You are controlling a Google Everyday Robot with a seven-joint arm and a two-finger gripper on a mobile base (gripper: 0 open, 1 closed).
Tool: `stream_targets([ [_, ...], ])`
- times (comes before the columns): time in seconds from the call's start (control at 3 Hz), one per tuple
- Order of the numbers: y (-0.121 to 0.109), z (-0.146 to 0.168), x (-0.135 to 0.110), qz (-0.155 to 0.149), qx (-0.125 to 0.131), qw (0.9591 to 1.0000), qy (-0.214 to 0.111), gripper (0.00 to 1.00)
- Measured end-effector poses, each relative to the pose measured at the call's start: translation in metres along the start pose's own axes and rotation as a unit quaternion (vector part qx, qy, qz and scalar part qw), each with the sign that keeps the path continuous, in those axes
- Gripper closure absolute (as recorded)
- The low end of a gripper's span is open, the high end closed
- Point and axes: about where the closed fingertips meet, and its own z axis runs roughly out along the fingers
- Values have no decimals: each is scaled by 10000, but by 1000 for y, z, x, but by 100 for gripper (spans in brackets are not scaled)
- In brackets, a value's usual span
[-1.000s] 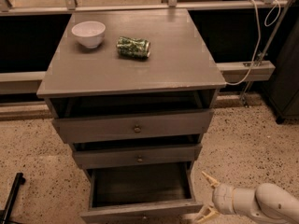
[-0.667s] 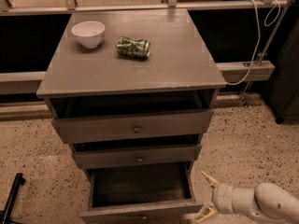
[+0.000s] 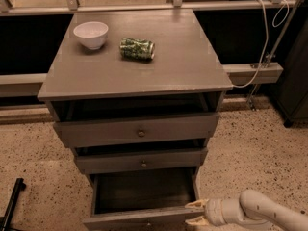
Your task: Close bottom drawer
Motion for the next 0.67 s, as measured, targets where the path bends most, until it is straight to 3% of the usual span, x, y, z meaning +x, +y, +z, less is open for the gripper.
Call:
stream_targets([
  [0.67,29,71,74,172,-56,9997,-180,96],
])
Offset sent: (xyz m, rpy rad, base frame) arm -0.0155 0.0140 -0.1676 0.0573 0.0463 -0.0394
